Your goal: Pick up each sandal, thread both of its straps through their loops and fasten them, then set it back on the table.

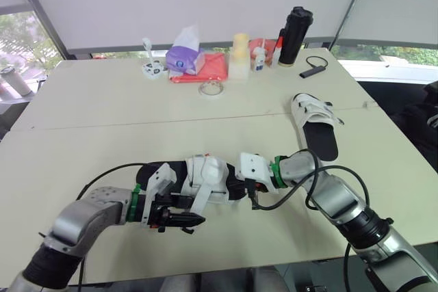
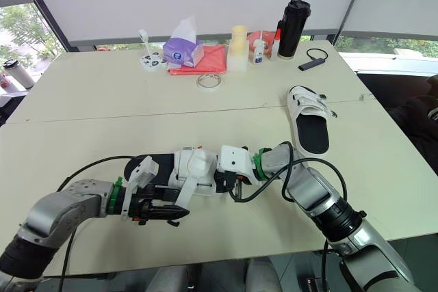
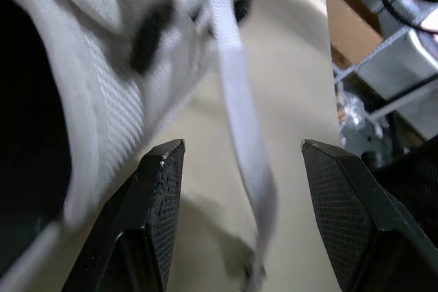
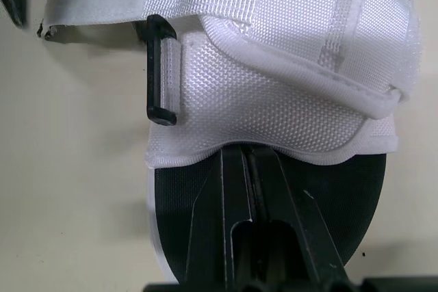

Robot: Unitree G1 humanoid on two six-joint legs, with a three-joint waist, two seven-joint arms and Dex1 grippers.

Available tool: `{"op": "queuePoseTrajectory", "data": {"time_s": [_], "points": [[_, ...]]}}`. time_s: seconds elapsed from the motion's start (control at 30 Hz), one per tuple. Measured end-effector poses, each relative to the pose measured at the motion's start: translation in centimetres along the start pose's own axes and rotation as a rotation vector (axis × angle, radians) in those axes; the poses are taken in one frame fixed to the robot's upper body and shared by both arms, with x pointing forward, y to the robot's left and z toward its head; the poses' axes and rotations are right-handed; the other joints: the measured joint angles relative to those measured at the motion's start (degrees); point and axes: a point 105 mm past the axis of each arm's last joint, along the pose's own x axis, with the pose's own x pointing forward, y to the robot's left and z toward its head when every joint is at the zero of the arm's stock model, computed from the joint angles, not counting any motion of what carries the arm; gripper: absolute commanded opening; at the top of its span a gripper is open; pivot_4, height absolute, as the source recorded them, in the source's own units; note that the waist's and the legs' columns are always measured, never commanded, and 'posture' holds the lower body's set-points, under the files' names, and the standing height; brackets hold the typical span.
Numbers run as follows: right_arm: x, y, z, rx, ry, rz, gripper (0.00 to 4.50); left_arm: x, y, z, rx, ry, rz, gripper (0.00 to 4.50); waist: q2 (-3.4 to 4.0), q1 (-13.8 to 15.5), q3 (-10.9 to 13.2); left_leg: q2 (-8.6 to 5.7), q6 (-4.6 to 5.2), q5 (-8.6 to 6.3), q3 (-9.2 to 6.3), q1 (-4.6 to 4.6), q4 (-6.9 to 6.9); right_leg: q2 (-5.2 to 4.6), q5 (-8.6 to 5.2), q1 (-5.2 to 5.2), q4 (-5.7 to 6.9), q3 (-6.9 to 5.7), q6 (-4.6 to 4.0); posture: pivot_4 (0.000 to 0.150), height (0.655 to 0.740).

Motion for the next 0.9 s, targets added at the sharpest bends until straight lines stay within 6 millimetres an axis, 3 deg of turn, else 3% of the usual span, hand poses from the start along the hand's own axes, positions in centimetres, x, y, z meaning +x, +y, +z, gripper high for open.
{"op": "queuePoseTrajectory", "data": {"time_s": [0.3,0.4,0.53,0.7,0.9], "points": [[0.0,0.0,0.0,0.005,0.003,-0.008,0.00,0.6,-0.1,0.0,-0.016,0.013,-0.023,2.78,0.00,0.01,0.00,0.00,0.00,0.00,-0.02,0.00,0.02,0.01,0.00,0.04,0.00,0.00,0.00,0.150,0.7400],[0.0,0.0,0.0,0.005,0.003,-0.008,0.00,0.5,-0.1,0.0,-0.024,0.016,-0.024,1.97,0.00,0.00,0.00,0.00,0.01,0.01,-0.01,0.00,0.02,0.01,0.00,0.04,0.00,0.00,0.00,0.150,0.7400],[0.0,0.0,0.0,0.005,0.003,-0.009,0.00,0.0,-0.1,0.2,-0.037,0.011,-0.028,0.04,0.00,-0.01,0.00,0.00,0.01,0.01,-0.01,0.00,0.02,0.01,0.00,0.04,0.00,0.00,0.00,0.150,0.7400],[0.0,0.0,0.0,0.006,0.003,-0.009,0.00,-1.1,0.0,0.6,-0.054,0.006,-0.013,0.04,0.00,-0.02,0.00,0.00,0.00,0.00,-0.01,0.00,0.02,0.01,0.00,0.03,0.00,0.00,0.00,0.150,0.7400],[0.0,0.0,0.0,0.007,0.004,-0.010,0.00,-1.0,-1.1,1.5,-0.102,-0.033,-0.081,0.04,0.00,0.01,0.00,0.01,0.01,0.01,-0.03,0.00,0.02,0.01,0.00,0.04,0.00,0.00,0.00,0.150,0.7400]]}}
